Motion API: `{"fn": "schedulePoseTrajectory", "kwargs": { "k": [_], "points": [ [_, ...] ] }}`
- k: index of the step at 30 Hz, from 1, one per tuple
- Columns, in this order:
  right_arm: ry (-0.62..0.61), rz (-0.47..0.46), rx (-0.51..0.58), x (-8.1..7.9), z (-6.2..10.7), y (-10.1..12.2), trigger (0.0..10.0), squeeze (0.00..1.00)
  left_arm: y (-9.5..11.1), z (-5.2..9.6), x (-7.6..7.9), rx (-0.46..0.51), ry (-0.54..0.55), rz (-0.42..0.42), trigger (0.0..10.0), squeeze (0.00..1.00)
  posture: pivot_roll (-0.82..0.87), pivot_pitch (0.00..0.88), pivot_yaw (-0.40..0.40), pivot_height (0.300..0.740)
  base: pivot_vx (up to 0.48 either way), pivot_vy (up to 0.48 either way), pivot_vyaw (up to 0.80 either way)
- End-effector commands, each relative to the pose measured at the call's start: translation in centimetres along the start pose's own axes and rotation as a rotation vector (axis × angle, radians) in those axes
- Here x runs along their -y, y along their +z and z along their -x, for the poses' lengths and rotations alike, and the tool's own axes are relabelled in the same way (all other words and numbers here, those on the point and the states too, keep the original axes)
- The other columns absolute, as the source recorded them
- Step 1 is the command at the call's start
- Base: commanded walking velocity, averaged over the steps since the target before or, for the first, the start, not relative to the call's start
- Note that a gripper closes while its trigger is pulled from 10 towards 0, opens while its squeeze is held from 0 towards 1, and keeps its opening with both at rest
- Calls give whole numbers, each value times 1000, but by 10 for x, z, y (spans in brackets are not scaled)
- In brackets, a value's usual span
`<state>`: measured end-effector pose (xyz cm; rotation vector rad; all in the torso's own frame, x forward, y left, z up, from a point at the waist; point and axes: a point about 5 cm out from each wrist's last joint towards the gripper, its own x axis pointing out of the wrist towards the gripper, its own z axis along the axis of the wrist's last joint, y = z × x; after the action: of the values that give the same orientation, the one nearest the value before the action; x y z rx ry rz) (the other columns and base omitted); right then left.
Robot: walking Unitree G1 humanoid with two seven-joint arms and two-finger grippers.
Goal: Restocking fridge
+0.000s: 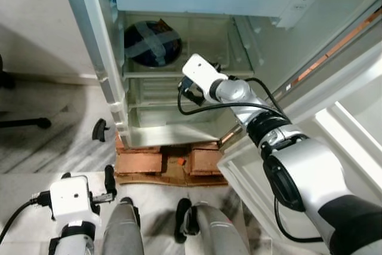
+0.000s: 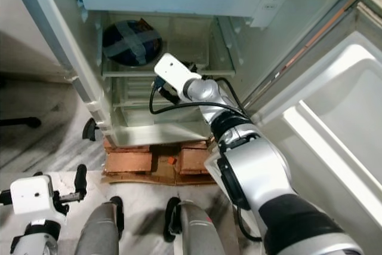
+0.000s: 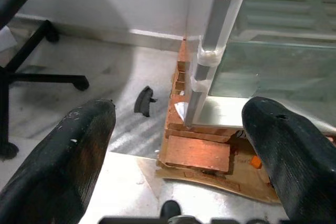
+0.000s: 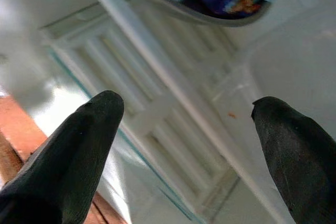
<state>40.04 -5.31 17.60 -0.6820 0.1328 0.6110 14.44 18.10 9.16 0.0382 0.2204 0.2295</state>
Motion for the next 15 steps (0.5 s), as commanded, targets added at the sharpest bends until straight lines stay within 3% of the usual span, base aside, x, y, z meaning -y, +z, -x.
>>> {"fn": "schedulePoseTrajectory", "kwargs": {
  "k": [1, 5, 9, 12, 15],
  "points": [
    [-23, -19, -31, 3, 1, -6, 10000, 0, -3, 5, 0, -24, 7, -4, 10000, 0, 330, 348, -221, 740, 0, 0, 0],
    [-61, -19, -24, 7, 1, -4, 10000, 0, -4, 5, 1, -27, 11, -2, 10000, 0, 328, 345, -223, 740, 0, 0, 0],
    [-78, -57, 44, 11, 3, 1, 10000, 0, -2, -5, 2, -8, 9, 0, 10000, 0, 315, 313, -223, 740, 0, 0, 0],
    [-79, -36, 58, 13, 4, 0, 10000, 0, -1, -9, 3, 0, 7, 1, 10000, 0, 310, 300, -223, 740, 0, 0, 0],
    [-93, -44, 128, 21, 10, -3, 10000, 0, 2, -21, 6, 29, -6, 6, 10000, 0, 281, 259, -209, 740, 0, 0, 0]
  ]
}}
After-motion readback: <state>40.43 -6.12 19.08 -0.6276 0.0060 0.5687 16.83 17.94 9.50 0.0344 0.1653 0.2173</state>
